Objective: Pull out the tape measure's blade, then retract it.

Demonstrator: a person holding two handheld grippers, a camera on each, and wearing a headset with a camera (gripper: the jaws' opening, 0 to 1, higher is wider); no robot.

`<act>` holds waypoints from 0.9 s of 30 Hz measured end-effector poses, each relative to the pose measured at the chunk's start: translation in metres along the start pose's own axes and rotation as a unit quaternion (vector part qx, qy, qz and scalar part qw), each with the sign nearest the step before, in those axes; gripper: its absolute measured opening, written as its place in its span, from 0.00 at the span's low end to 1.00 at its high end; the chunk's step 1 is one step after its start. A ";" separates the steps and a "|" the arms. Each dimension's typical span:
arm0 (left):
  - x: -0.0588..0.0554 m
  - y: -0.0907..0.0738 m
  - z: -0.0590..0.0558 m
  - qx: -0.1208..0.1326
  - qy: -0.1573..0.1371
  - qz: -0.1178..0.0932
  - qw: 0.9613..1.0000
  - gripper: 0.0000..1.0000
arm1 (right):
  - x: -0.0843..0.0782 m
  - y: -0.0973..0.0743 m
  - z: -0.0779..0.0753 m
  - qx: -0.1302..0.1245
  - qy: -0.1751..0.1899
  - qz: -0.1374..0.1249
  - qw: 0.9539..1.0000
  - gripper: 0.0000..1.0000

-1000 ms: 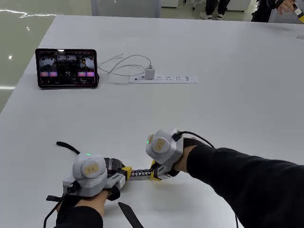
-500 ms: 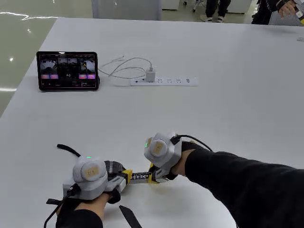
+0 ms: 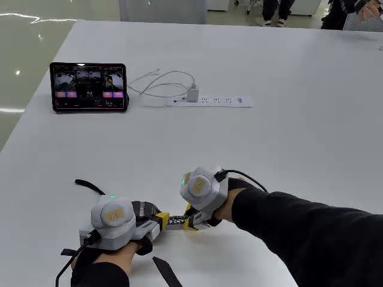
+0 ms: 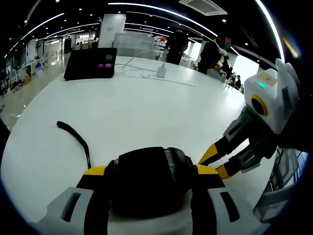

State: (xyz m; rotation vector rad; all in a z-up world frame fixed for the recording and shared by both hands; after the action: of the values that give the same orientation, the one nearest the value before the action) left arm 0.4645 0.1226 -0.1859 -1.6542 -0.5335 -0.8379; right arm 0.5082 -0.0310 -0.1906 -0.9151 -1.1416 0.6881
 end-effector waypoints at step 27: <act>0.001 0.000 0.003 -0.009 -0.013 0.000 1.000 0.62 | 0.014 0.012 0.004 0.021 -0.014 -0.037 0.999 0.10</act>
State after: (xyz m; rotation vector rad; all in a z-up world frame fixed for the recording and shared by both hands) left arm 0.4656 0.1253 -0.1852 -1.6833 -0.5446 -0.8250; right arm 0.5085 -0.0127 -0.1938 -0.8256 -1.1763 0.6637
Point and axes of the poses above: the centre of the closed fingertips' face, and the gripper's own axes: y roughly forward along the fingers, z roughly to its left, x roughly out of its top, the point moved 9 cm from there along -y, roughly backward along the fingers, and after that the axes turned 8 degrees about y, right-handed, at the moved point
